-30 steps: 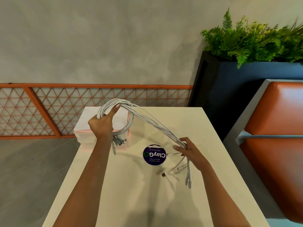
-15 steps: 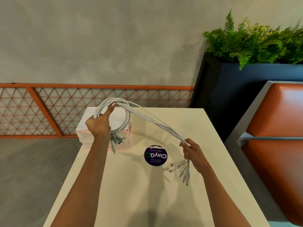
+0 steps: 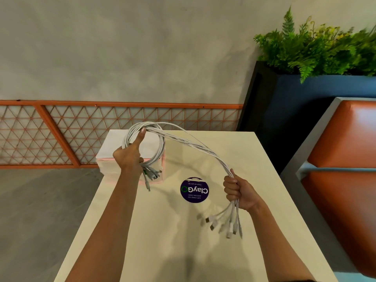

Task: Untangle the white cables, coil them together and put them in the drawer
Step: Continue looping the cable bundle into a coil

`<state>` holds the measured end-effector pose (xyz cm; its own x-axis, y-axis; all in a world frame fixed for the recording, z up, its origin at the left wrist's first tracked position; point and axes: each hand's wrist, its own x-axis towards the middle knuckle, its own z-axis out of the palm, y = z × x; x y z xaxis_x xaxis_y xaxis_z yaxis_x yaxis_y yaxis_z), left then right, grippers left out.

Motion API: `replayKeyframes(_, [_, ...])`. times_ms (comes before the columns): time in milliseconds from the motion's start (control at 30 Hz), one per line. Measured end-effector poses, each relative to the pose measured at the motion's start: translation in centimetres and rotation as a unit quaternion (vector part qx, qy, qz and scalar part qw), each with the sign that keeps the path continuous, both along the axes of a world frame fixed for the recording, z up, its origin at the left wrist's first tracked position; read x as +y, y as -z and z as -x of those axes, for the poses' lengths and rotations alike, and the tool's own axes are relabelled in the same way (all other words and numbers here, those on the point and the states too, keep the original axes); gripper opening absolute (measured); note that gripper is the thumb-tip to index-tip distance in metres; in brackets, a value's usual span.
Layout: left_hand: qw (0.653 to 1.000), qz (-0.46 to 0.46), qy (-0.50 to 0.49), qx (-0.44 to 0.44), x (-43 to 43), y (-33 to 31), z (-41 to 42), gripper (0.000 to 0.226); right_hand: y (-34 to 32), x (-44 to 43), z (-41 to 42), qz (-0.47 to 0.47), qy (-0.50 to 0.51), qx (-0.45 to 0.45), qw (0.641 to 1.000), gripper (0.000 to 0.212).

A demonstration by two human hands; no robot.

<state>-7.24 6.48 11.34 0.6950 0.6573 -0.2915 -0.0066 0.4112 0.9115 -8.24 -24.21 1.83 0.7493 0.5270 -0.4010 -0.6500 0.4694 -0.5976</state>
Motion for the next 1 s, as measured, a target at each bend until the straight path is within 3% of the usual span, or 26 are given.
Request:
replayKeyframes(167, [1.0,0.014,-0.019,-0.011,-0.7,0.7,0.2,0.041,0.2,0.6,-0.9,-0.197,-0.116,0.035,0.973,0.037])
replayKeyframes(267, [0.998,0.024,-0.051,-0.021,-0.7,1.1,0.3,0.042,0.1,1.4,-0.9,-0.172,-0.063,0.004,0.983,0.048])
replayKeyframes(367, [0.996,0.038,-0.073,-0.033,-0.4,1.1,0.2,0.05,-0.5,1.9,-0.3,-0.175,-0.028,-0.029,0.984,0.031])
replayKeyframes(500, [0.993,0.033,-0.107,-0.046,0.4,0.8,0.3,0.061,-1.3,2.3,-0.2,0.059,0.068,-0.084,0.992,0.016])
replayKeyframes(667, [0.993,0.001,-0.111,-0.038,1.0,0.9,-0.1,0.064,-1.3,2.5,-0.7,0.172,0.138,-0.146,0.964,0.014])
replayKeyframes(800, [0.994,0.001,-0.098,-0.055,1.3,1.1,-0.3,0.058,-2.1,2.4,-1.0,0.288,0.135,-0.237,0.918,0.021])
replayKeyframes(933, [0.994,-0.012,-0.093,-0.064,1.5,1.0,-0.4,0.043,-2.2,1.7,-1.2,0.327,0.126,-0.284,0.893,0.031])
replayKeyframes(1000, [0.993,-0.013,-0.098,-0.065,1.6,0.9,-0.4,0.042,-2.0,1.4,-1.7,0.447,0.096,-0.335,0.824,0.033])
